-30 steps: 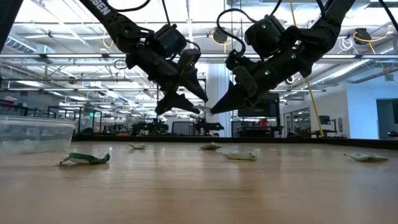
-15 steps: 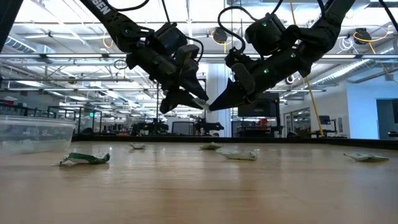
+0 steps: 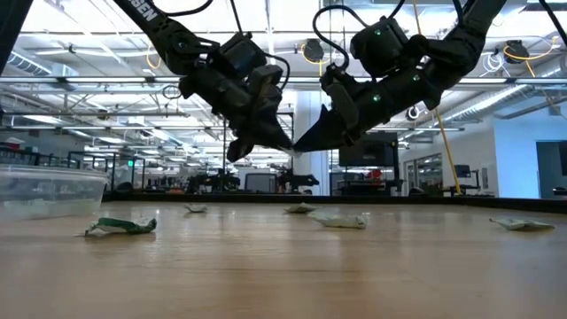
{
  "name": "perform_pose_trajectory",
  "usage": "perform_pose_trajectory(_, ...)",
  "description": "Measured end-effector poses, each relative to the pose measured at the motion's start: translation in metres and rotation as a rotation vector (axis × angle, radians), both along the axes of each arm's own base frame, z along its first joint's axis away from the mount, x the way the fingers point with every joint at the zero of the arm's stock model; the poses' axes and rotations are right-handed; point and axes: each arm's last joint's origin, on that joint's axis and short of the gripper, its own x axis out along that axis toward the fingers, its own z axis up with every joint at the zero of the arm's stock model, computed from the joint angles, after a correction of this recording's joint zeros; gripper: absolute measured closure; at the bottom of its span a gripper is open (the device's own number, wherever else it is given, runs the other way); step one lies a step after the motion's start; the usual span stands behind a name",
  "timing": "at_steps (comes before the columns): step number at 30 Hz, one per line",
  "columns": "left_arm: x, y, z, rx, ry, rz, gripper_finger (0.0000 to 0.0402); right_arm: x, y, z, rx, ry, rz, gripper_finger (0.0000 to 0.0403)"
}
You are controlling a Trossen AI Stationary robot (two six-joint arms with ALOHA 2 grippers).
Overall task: Pick and place Stevia / Truvia into bins
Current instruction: Put the light green stevia packet into the transparent bin
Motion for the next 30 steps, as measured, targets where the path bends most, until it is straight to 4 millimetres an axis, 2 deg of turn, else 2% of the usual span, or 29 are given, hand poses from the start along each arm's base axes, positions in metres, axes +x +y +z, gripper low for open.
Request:
perform_pose_trajectory(4,-0.009,0.002,-0.006,-0.044,0.099,0.004,0.0395,0.0,0.001,0.0,0.071,-0.017,-0.032,0.03)
perform_pose_trajectory(9,-0.038,-0.003,-0.001,-0.07,0.298,-0.056,0.0397,0.001,0.005,0.0,0.088,-0.02,-0.027,0.0275)
perform_pose_trajectory(14,-0.077,-0.02,0.023,-0.089,0.48,-0.16,0.0398,0.0,0.004,-0.001,0.089,-0.003,-0.03,0.0269)
perform_pose_trajectory(19,-0.117,-0.047,0.054,-0.162,0.653,-0.168,0.0393,0.0,0.001,-0.001,0.088,-0.005,-0.042,0.0272)
perform_pose_trajectory(22,-0.133,-0.064,0.064,-0.182,0.776,-0.131,0.0397,-0.001,-0.001,-0.001,0.088,-0.005,-0.047,0.0272)
perform_pose_trajectory(25,-0.14,-0.079,0.059,-0.167,0.867,-0.102,0.0394,-0.001,-0.001,-0.001,0.103,-0.005,-0.055,0.0272)
perform_pose_trajectory(30,-0.152,-0.101,0.028,-0.194,1.013,-0.092,0.0392,-0.001,-0.001,-0.001,0.111,-0.004,-0.059,0.0272)
